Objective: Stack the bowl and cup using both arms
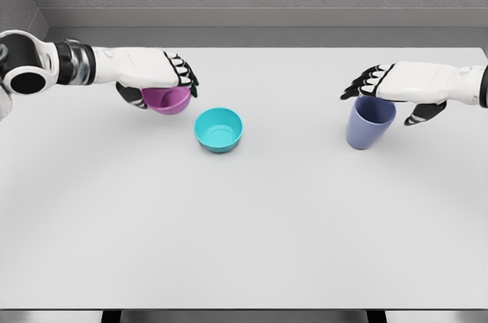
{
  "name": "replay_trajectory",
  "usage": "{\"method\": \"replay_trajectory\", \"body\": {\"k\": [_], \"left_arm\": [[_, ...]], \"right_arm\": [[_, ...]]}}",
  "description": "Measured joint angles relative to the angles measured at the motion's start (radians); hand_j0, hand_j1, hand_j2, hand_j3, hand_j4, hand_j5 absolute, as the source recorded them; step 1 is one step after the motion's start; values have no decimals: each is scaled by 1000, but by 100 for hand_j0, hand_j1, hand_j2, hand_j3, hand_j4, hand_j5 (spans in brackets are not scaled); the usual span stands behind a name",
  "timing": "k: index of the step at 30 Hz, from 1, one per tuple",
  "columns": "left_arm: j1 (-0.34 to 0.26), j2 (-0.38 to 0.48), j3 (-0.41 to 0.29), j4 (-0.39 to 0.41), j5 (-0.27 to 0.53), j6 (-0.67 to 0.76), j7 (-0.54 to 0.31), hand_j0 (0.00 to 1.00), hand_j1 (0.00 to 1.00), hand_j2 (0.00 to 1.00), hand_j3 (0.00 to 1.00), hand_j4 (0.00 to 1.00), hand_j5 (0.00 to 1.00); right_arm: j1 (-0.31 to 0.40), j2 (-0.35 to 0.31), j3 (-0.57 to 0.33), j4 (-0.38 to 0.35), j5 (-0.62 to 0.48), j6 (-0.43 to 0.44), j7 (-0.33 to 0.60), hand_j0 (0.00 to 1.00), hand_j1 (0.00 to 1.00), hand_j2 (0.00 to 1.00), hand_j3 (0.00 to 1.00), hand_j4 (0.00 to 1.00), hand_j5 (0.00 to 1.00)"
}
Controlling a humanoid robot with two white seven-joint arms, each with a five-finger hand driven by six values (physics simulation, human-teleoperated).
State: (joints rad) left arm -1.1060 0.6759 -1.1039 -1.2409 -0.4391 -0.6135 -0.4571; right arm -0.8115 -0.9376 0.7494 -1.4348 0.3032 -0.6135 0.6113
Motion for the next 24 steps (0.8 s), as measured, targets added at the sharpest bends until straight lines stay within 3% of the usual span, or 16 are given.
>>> {"method": "replay_trajectory", "body": {"k": [9, 24], "left_arm": [[-3, -104, -13, -28, -4, 0, -2, 68, 68, 68, 68, 68, 68], [2, -124, -67, -22, -8, 0, -2, 73, 73, 73, 73, 73, 73]], "right_arm": [[0, 1, 2, 9, 2, 0, 0, 100, 100, 100, 100, 100, 100], [-3, 16, 15, 11, 4, 0, 0, 100, 100, 100, 100, 100, 100]]}}
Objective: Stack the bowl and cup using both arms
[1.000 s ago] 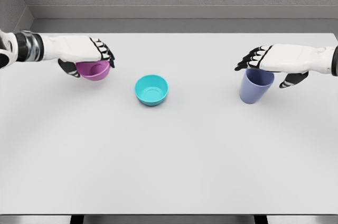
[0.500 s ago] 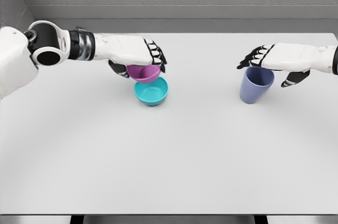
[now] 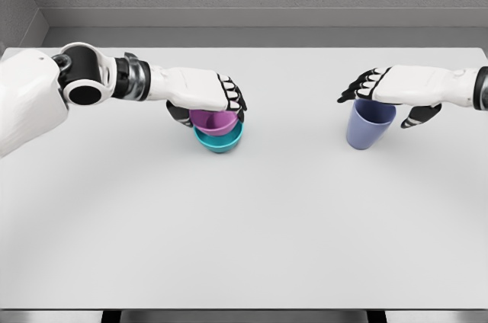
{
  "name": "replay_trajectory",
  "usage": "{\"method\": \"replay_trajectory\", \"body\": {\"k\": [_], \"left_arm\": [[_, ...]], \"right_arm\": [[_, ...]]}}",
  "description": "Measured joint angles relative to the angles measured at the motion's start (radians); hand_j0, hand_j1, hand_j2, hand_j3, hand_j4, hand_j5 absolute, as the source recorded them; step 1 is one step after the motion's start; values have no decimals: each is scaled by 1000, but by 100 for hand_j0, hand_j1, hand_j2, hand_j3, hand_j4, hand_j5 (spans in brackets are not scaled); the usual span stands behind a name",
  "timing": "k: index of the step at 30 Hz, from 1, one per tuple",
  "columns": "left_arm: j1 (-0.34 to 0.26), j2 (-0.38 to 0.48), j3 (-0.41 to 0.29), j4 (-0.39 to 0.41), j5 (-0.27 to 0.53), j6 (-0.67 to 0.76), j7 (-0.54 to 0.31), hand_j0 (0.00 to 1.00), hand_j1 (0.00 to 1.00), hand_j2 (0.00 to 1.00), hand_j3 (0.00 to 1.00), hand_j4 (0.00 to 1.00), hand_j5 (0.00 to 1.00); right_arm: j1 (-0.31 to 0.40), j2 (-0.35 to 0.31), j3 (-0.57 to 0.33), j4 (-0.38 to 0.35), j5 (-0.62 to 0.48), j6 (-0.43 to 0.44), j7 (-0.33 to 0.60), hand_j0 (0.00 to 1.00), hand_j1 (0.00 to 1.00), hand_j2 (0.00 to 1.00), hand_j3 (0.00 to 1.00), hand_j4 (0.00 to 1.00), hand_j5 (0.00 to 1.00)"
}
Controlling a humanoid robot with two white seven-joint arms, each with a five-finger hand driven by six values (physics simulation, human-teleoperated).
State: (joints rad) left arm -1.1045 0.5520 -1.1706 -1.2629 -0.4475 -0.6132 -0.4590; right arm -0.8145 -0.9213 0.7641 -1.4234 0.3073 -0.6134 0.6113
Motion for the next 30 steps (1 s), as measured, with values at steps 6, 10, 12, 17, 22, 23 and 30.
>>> {"method": "replay_trajectory", "body": {"k": [6, 10, 12, 17, 22, 23, 30], "left_arm": [[3, -6, -2, 9, 0, 0, 1, 76, 76, 76, 76, 76, 76], [5, -12, -2, 12, 0, 0, 1, 81, 81, 81, 81, 81, 81], [5, -16, -3, 12, 0, 0, 2, 86, 86, 86, 86, 86, 86], [5, -20, -8, 27, 2, 0, 2, 99, 99, 99, 99, 99, 99], [5, -22, -11, 31, 3, 0, 3, 100, 100, 100, 100, 100, 100], [5, -24, -11, 32, 4, 0, 3, 100, 100, 100, 100, 100, 100], [-6, -21, -16, 29, 12, 0, 4, 100, 100, 100, 100, 100, 100]], "right_arm": [[-5, 14, 2, 9, 10, 0, 0, 100, 100, 100, 100, 100, 100], [-5, 23, 2, 15, 15, 0, 0, 100, 100, 100, 100, 100, 100], [-5, 26, 2, 19, 16, 0, 0, 100, 100, 100, 100, 100, 100], [-5, 28, 8, 25, 17, 0, 0, 100, 100, 100, 100, 100, 100], [-5, 31, 20, 26, 17, 0, 0, 100, 100, 100, 100, 100, 100], [-5, 32, 22, 26, 18, 0, 0, 100, 100, 100, 100, 100, 100], [-5, 35, 26, 32, 18, 0, 0, 100, 100, 100, 100, 100, 100]]}}
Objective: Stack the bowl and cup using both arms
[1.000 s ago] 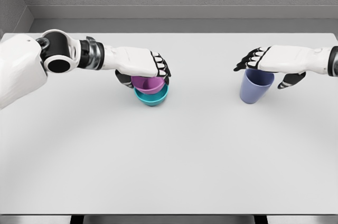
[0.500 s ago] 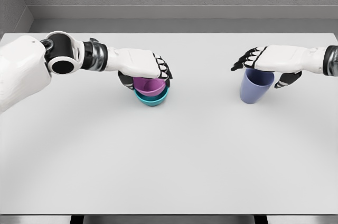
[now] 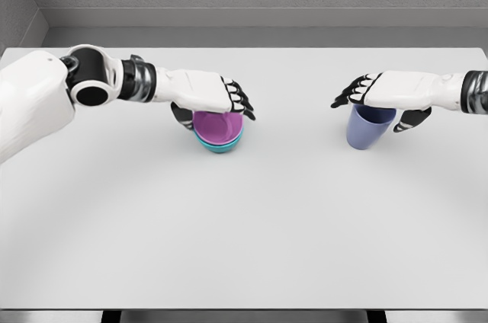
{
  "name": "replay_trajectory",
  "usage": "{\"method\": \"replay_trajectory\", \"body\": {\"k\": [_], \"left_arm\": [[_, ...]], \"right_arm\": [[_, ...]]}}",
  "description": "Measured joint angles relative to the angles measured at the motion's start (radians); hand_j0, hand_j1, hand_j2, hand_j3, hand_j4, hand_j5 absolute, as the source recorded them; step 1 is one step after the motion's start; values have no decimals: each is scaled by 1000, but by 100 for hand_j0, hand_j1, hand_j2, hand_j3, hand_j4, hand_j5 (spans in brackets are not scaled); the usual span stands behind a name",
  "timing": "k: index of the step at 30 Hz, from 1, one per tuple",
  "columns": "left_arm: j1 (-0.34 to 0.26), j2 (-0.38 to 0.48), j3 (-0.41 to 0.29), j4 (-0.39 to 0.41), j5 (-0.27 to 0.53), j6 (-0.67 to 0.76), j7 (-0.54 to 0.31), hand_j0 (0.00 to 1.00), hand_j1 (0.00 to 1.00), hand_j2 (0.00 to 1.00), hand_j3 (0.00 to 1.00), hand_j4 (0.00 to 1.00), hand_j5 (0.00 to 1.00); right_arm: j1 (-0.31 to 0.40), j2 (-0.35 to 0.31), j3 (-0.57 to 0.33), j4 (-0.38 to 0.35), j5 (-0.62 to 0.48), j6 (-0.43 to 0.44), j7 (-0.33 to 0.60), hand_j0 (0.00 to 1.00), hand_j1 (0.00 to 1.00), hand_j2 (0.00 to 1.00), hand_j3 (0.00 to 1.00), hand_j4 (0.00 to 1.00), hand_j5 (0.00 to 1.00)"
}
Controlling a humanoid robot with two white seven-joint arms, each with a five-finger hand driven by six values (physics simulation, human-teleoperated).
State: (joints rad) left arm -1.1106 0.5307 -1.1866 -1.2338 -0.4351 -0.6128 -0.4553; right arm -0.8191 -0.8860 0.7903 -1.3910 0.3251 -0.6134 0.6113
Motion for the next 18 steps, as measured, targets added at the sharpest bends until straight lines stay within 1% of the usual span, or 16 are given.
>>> {"method": "replay_trajectory", "body": {"k": [3, 5, 6, 8, 10, 13, 18], "left_arm": [[-58, 45, 0, -26, 50, 0, 1, 100, 100, 100, 100, 100, 100], [-92, 115, 1, -65, 98, 1, 2, 100, 100, 100, 100, 100, 100], [-98, 156, 2, -86, 123, 0, 2, 100, 100, 100, 100, 100, 100], [-98, 211, 4, -113, 154, 0, 2, 100, 100, 100, 100, 100, 100], [-98, 239, 5, -126, 170, 0, 2, 100, 100, 100, 100, 100, 100], [-98, 259, 7, -135, 181, 0, 2, 100, 100, 100, 100, 100, 100], [-95, 269, 9, -136, 186, 0, 2, 100, 100, 100, 100, 100, 100]], "right_arm": [[0, 3, 1, 5, 0, 0, 0, 100, 100, 100, 100, 100, 100], [0, 4, 1, 8, 0, 0, 0, 100, 100, 100, 100, 100, 100], [0, 5, 1, 9, 0, 0, 0, 100, 100, 100, 100, 100, 100], [0, 6, 3, 11, 1, 0, 0, 100, 100, 100, 100, 100, 100], [0, 9, 5, 13, 4, 0, 0, 100, 100, 100, 100, 100, 100], [0, 12, 7, 18, 6, 0, 0, 100, 100, 100, 100, 100, 100], [-8, 20, 9, 38, 8, 0, 0, 100, 100, 100, 100, 100, 100]]}}
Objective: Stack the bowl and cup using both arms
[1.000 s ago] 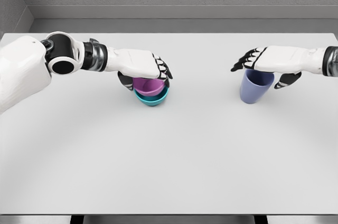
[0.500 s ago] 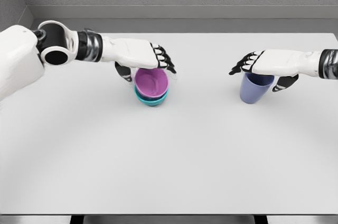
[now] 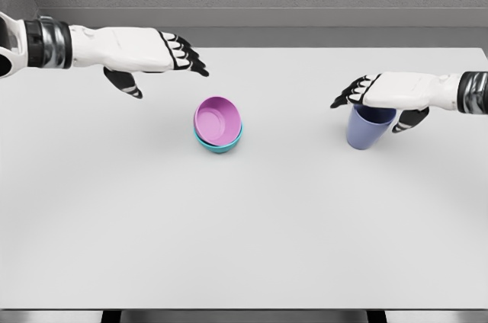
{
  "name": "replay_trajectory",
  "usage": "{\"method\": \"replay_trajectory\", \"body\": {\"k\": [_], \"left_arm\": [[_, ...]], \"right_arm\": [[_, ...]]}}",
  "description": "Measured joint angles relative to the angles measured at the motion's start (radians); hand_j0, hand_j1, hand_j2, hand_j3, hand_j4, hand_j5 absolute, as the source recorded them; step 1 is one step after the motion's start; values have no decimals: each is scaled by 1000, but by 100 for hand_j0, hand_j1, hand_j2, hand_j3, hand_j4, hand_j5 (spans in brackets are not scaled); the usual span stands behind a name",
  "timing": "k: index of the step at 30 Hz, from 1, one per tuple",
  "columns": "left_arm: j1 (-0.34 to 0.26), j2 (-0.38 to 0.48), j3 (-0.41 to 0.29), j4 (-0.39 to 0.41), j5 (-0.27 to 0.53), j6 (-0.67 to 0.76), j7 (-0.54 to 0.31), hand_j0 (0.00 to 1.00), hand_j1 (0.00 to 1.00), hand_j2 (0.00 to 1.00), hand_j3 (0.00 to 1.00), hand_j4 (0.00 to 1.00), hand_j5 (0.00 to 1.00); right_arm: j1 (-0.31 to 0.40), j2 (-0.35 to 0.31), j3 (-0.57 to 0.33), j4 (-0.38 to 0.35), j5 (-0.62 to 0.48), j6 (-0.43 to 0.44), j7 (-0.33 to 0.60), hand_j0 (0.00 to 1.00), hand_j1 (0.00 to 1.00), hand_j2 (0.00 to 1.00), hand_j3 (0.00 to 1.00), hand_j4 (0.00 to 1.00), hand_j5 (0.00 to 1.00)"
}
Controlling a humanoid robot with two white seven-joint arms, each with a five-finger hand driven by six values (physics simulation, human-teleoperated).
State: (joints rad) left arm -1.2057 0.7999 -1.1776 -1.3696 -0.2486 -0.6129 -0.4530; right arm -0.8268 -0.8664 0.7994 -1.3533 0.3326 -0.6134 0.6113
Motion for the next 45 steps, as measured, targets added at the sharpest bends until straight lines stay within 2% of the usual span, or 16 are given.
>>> {"method": "replay_trajectory", "body": {"k": [3, 7, 11, 15, 16, 19, 21, 24, 29, 31, 35, 45], "left_arm": [[17, 4, 1, 13, -2, 0, -1, 100, 100, 100, 100, 100, 100], [60, 8, 7, 85, -9, 0, -3, 100, 100, 100, 100, 100, 100], [87, 11, 22, 112, -25, 0, -6, 100, 100, 100, 100, 100, 100], [196, 22, 115, 116, -30, -1, -52, 100, 100, 100, 100, 100, 100], [196, 26, 135, 115, -30, -1, -61, 100, 100, 100, 100, 100, 100], [196, 43, 164, 116, -39, 0, -83, 100, 100, 100, 100, 100, 100], [196, 50, 173, 118, -53, 0, -92, 100, 100, 100, 100, 100, 100], [196, 55, 181, 120, -62, 0, -98, 100, 100, 100, 100, 100, 100], [196, 58, 184, 121, -66, 0, -101, 100, 100, 100, 100, 100, 100], [196, 58, 184, 121, -67, 0, -101, 100, 100, 100, 100, 100, 100], [196, 59, 184, 121, -67, 0, -101, 100, 100, 100, 100, 100, 100], [195, 65, 184, 121, -67, 0, -101, 100, 100, 100, 100, 100, 100]], "right_arm": [[0, 5, 1, 8, 0, 0, 0, 100, 100, 100, 100, 100, 100], [0, 8, 2, 12, 4, 0, 0, 100, 100, 100, 100, 100, 100], [-2, 11, 1, 19, 6, 0, 0, 100, 100, 100, 100, 100, 100], [-2, 14, 1, 25, 7, 0, 0, 100, 100, 100, 100, 100, 100], [-2, 15, 1, 25, 7, 0, 0, 100, 100, 100, 100, 100, 100], [-2, 16, 2, 26, 7, 0, 0, 83, 83, 83, 83, 83, 83], [-2, 16, 2, 26, 7, 0, 0, 82, 82, 82, 82, 82, 82], [-6, 15, 1, 26, 5, 0, 0, 69, 69, 69, 69, 69, 69], [-8, 16, 2, 26, 1, 0, 0, 69, 69, 69, 69, 69, 69], [-14, 16, 2, 26, 1, 0, 0, 62, 62, 62, 62, 62, 62], [-21, 18, 1, 27, -1, 0, 0, 54, 54, 54, 54, 54, 54], [-43, 36, -4, 24, -7, 0, 0, 51, 51, 51, 51, 51, 51]]}}
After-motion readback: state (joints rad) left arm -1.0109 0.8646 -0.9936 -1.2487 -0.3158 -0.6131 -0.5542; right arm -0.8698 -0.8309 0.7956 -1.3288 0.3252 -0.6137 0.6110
